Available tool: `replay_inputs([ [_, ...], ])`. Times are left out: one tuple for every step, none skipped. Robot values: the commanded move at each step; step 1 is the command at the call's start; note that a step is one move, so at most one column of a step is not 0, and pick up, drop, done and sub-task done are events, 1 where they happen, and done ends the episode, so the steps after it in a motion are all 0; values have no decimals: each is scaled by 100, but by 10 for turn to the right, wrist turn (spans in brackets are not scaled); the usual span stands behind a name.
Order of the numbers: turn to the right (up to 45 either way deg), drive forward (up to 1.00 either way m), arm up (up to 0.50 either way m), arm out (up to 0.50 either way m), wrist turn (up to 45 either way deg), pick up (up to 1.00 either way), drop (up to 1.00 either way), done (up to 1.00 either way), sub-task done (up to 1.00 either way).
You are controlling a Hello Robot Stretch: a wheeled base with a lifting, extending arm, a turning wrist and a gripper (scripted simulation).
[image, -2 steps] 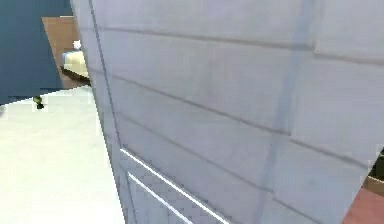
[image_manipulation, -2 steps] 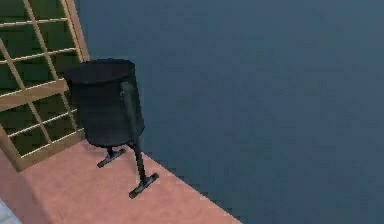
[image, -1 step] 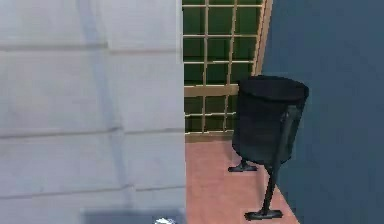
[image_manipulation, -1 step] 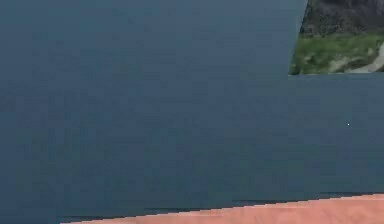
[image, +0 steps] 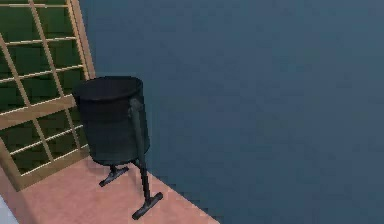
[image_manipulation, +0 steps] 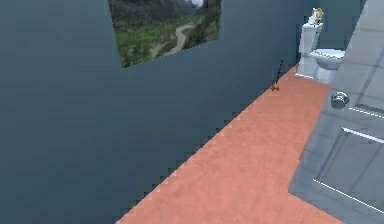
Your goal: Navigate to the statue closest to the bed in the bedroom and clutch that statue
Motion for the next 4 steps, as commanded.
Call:
replay_inputs([
  [120, 0, 0, 0, 0, 0, 0, 0, 0],
  [0, 30, 0, 0, 0, 0, 0, 0, 0],
  [-450, 0, 0, 0, 0, 0, 0, 0, 0],
  [-90, 0, 0, 0, 0, 0, 0, 0, 0],
])
